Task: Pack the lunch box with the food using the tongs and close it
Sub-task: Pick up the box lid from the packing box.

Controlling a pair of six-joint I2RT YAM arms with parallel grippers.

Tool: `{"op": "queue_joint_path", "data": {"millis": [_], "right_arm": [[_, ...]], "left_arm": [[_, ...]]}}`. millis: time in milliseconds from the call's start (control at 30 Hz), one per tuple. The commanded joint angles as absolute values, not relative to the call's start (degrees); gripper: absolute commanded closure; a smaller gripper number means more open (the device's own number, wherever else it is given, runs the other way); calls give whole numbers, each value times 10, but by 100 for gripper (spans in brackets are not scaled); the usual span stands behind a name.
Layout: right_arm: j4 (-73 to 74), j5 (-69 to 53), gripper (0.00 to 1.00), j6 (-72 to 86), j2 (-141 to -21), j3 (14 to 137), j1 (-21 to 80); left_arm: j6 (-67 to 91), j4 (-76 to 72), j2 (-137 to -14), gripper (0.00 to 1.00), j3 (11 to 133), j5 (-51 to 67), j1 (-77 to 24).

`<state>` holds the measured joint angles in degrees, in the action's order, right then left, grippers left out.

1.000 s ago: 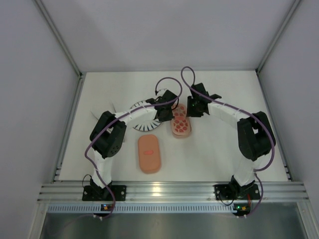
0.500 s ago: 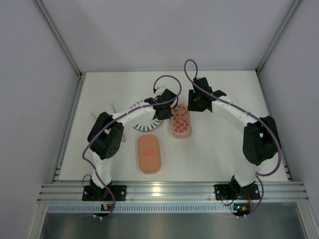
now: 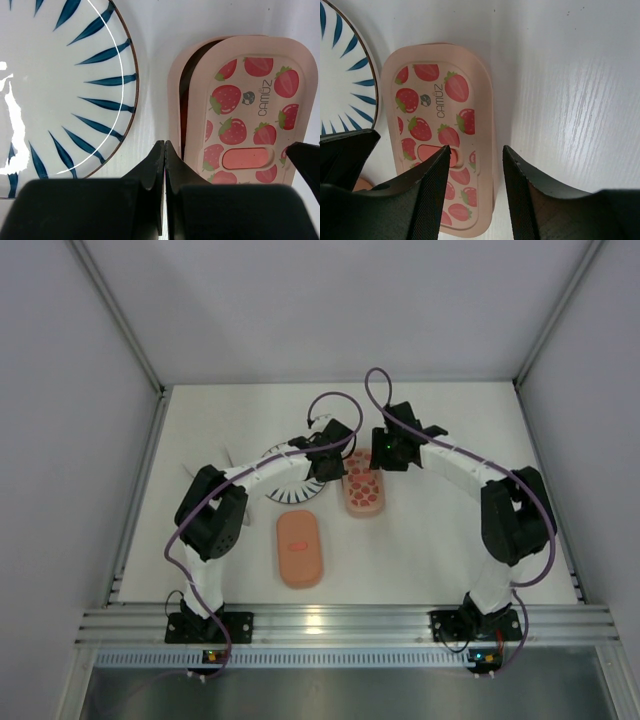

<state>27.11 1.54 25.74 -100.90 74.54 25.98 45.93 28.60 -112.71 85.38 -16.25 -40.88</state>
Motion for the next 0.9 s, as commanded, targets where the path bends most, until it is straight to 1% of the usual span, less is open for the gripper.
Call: {"op": "queue_joint_path", "data": {"millis": [0,167,300,500,633,867], "right_arm": [[234,4,54,264,-1016,742,252],[222,-2,53,265,-1021,730,245],[189,-60,53,272,-1021,708,236],[156,-114,54,278,-1020,686,229],[148,-127,57,283,-1010,678,227],[149,-147,58,287,-984,674,221]], "left_arm": [[463,266,-1114,100,848,-153,-405],[465,261,-1119,100,846,-145,-405],[465,258,-1123,100,847,-143,-405],[465,257,-1128,100,848,-137,-405],[464,254,-1129,100,848,-136,-405],[462,251,-1135,100,852,-131,-405]]}}
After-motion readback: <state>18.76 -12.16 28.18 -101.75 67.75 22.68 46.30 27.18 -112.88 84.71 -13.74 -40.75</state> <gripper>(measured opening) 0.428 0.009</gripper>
